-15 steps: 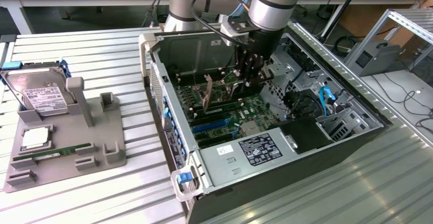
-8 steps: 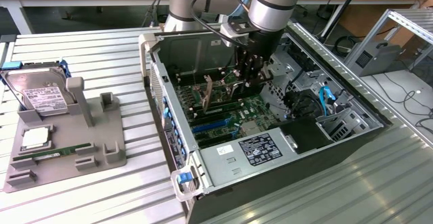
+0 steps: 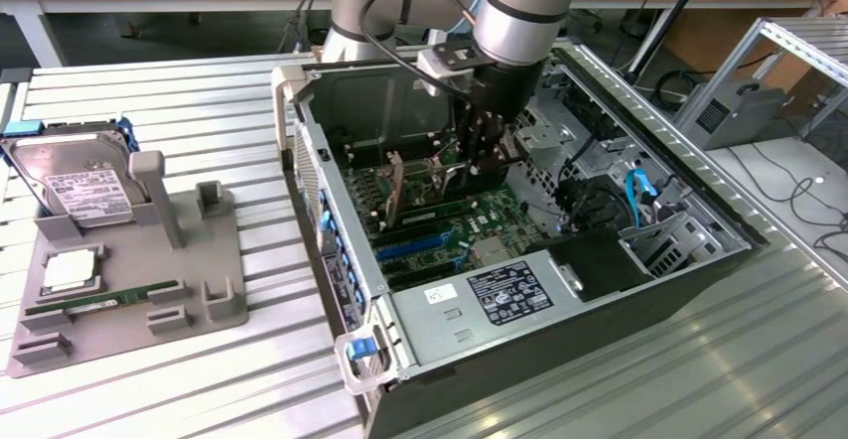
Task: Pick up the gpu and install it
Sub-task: 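Insert the gpu into the slot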
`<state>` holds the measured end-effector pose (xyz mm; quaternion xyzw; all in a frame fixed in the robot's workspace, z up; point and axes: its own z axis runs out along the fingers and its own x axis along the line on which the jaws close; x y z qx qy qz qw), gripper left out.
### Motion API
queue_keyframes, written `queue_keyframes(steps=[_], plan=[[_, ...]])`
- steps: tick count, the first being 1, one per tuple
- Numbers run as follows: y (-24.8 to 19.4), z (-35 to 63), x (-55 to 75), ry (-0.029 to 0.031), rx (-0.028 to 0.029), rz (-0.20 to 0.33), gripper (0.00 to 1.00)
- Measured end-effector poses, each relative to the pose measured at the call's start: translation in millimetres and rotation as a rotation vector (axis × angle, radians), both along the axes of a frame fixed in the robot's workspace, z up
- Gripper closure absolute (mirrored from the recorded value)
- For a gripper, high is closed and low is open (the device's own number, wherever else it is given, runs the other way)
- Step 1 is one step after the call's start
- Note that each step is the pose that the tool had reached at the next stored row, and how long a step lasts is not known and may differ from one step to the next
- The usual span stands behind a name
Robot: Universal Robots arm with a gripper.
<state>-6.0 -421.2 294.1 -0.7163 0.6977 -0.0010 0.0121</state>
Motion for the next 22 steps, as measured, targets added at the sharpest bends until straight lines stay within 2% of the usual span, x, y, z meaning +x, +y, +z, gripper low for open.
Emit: queue_keyframes(steps=[2,6,13,14,15,16,18,22], plan=[[-1.3,-0.3,-2.1,0.0,-0.0001,0.0,0.73],[-9.7,-0.9,-5.4,0.0,0.0,0.0,0.73],[-19.5,-1.9,-10.0,0.0001,-0.0001,0.0,0.73],[-36.0,-3.9,-16.5,0.0001,-0.0007,0.0,0.73],[-35.6,-4.8,-12.9,0.0039,-0.0009,0.0,0.73],[-35.7,-5.7,-12.8,0.0041,-0.0019,-0.001,0.73],[-35.7,-6.0,-12.8,0.0041,-0.0105,-0.003,0.73],[-35.8,-6.0,-13.0,0.004,-0.0109,-0.003,0.73]])
